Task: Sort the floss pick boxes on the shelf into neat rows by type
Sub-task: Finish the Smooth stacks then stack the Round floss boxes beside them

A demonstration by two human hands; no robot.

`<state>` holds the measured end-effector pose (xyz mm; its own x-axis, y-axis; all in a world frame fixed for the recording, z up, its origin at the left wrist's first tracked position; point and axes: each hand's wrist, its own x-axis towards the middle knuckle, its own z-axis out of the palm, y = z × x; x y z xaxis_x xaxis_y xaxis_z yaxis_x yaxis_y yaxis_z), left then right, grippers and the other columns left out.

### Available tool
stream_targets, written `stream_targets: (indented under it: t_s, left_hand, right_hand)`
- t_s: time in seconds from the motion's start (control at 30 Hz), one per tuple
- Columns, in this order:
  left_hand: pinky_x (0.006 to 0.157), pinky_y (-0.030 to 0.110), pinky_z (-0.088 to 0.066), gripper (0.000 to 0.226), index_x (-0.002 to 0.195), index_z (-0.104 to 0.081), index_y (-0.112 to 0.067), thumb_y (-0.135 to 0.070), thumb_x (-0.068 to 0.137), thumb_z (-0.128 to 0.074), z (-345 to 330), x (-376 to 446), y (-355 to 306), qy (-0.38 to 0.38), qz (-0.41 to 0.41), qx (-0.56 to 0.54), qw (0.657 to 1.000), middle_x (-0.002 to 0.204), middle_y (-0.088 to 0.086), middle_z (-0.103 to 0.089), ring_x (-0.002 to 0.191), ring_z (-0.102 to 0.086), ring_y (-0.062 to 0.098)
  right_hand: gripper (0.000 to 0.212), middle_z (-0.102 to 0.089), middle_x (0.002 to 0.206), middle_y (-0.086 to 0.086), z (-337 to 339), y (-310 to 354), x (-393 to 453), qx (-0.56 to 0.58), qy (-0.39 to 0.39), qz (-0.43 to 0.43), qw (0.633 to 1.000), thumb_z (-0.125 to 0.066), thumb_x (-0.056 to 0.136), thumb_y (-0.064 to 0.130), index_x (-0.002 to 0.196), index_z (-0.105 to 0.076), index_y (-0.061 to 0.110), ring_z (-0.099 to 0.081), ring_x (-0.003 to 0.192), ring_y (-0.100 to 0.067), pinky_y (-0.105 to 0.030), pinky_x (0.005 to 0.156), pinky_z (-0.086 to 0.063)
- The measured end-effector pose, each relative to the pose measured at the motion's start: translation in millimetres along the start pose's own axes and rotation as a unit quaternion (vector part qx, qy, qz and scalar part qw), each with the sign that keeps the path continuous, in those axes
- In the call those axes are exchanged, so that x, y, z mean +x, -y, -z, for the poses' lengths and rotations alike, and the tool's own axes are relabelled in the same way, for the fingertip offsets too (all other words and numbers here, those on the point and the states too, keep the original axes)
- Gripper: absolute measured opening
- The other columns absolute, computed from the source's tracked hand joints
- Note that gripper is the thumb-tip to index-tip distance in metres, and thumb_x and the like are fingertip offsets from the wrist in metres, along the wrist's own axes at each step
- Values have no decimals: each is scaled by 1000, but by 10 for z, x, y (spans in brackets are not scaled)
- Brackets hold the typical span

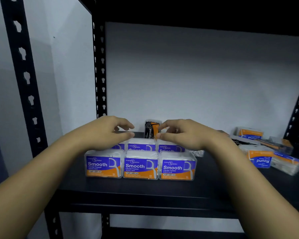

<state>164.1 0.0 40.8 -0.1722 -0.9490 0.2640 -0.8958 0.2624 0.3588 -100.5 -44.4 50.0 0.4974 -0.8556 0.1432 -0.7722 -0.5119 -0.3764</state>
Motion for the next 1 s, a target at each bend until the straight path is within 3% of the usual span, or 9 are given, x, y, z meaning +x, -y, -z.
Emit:
stream_targets:
  t_s: [0.13,0.43,0.63,0.8,0.9,1.0]
  left_hand:
    - [81,21,-50,40,132,-61,-33,-52,99,-49,-81,-94,37,2,9,-8,1000,127,-10,-67,100,-61,5]
    - [84,33,-57,42,121,-64,-26,-55,100,-42,-182,-93,29,12,10,-18,1000,113,-7,-72,93,-67,7]
    - [75,36,-58,40,97,-68,-26,-59,98,-44,-203,-119,17,9,11,-41,999,89,-5,-75,79,-71,10]
    - [72,43,-57,49,90,-70,-17,-59,98,-45,-188,-121,-31,21,15,-18,1000,82,1,-75,75,-72,18]
    - [66,38,-54,49,89,-71,-17,-59,98,-45,-199,-124,-25,21,14,-14,1000,80,0,-74,73,-71,16]
    - [63,37,-51,51,87,-71,-14,-58,98,-46,-202,-129,-22,17,13,-11,1000,76,1,-74,70,-71,18]
  right_hand:
    - [54,-65,134,4,-130,84,-55,-30,13,-4,999,-47,97,66,143,-52,39,-63,116,-15,-38,98,-53]
    - [55,-64,136,6,-279,142,-15,-42,29,-3,999,-35,98,71,136,-59,38,-63,114,-14,-35,95,-53]
    - [50,-72,108,8,-360,148,9,-33,19,12,999,-32,100,69,108,-67,33,-67,95,-9,-28,82,-54]
    - [51,-73,101,7,-376,183,-5,-33,11,15,999,-34,101,66,105,-69,30,-67,90,-8,-29,79,-54]
    - [45,-73,94,6,-377,190,-16,-35,8,21,999,-39,102,62,96,-68,28,-67,83,-6,-27,70,-50]
    - [44,-72,90,4,-384,210,-12,-36,-1,34,999,-43,103,58,96,-69,23,-68,81,-8,-30,73,-53]
